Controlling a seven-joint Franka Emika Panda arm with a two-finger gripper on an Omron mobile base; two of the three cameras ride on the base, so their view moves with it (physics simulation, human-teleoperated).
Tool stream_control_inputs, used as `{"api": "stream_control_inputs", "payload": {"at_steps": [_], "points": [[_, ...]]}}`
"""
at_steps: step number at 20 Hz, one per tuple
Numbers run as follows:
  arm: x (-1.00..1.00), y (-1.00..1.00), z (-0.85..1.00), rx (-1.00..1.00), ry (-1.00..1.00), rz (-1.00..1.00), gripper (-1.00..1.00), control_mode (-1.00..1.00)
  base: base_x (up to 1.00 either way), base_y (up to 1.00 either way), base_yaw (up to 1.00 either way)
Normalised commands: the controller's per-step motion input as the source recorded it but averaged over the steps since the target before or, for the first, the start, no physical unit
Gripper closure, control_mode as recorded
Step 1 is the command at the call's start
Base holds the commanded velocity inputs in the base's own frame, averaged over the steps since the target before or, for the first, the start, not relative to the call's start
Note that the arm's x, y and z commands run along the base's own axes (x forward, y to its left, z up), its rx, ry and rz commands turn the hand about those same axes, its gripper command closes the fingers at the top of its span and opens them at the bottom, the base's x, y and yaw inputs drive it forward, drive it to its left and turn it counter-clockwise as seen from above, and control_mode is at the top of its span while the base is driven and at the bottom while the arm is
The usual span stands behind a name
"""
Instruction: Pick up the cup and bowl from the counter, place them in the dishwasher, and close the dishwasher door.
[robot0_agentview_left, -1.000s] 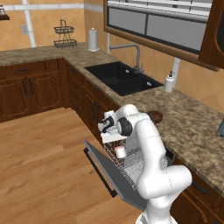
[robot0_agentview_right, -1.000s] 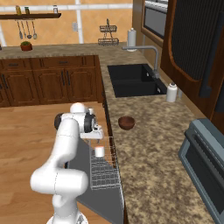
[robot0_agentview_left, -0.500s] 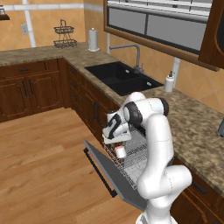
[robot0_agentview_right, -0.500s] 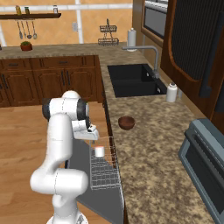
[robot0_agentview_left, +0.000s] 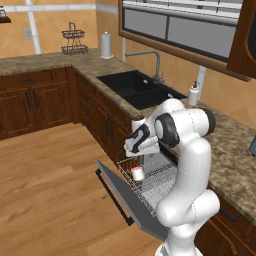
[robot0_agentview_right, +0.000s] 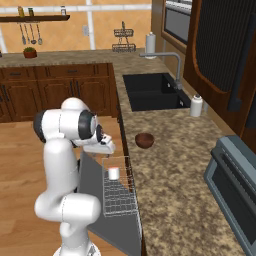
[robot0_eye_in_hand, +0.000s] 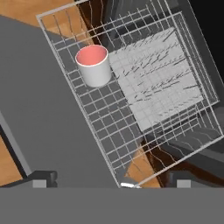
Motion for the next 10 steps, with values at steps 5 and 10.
{"api": "stream_control_inputs", "payload": {"at_steps": [5, 10], "points": [[0.0, -0.34, 0.84, 0.0, 0.14, 0.0, -1.0, -1.0, 0.0, 0.0, 0.0], [0.08, -0.6, 0.29, 0.0, 0.0, 0.02, -1.0, -1.0, 0.0, 0.0, 0.0]]}}
